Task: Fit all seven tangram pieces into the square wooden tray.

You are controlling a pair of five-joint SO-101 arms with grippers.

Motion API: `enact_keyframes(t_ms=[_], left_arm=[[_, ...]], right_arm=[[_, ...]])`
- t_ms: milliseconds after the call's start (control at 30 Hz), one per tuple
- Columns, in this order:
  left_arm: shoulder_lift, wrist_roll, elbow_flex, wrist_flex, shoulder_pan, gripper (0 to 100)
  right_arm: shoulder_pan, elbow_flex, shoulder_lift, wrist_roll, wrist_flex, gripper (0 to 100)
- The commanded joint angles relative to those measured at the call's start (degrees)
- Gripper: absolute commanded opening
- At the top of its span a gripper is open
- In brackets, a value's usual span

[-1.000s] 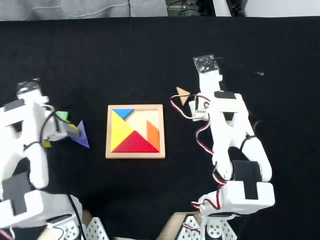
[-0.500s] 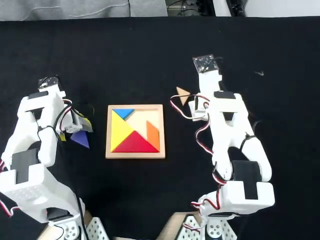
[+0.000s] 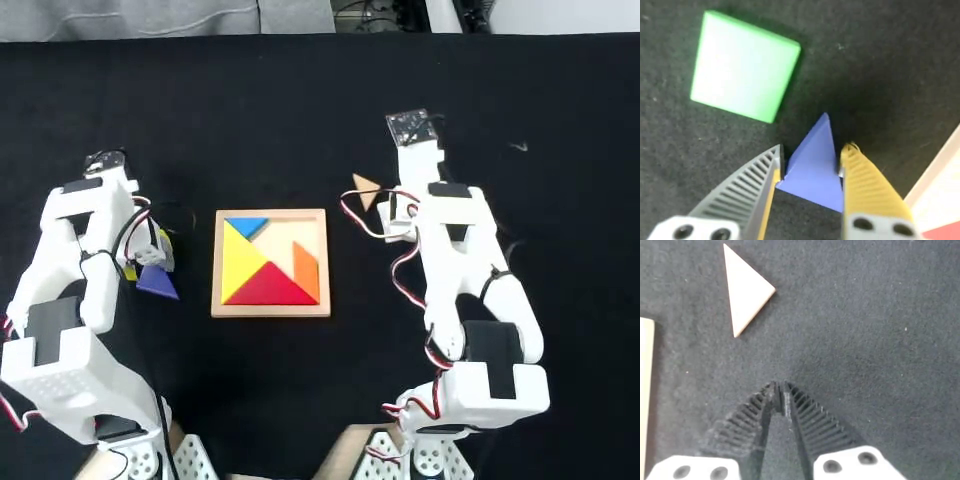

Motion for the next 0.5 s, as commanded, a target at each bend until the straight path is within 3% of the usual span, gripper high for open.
enact_keyframes(t_ms=[0,267,400,467], left_arm=[[-0.35,0.62,-1.8,1.32,2.24,19],[-6.77,3.08,-5.85,6.86,2.86,19],[-13.8,-3.87,-5.93,8.09,4.79,19],[-16.44,-3.87,-5.41,8.97,5.14,19]], right_arm=[[-0.53,-2.86,-0.31,0.62,-0.53,1.2],[-0.44,-2.86,-0.31,0.62,-0.53,1.2],[-0.44,-2.86,-0.31,0.62,-0.53,1.2],[-0.35,-2.86,-0.31,0.62,-0.53,1.2]])
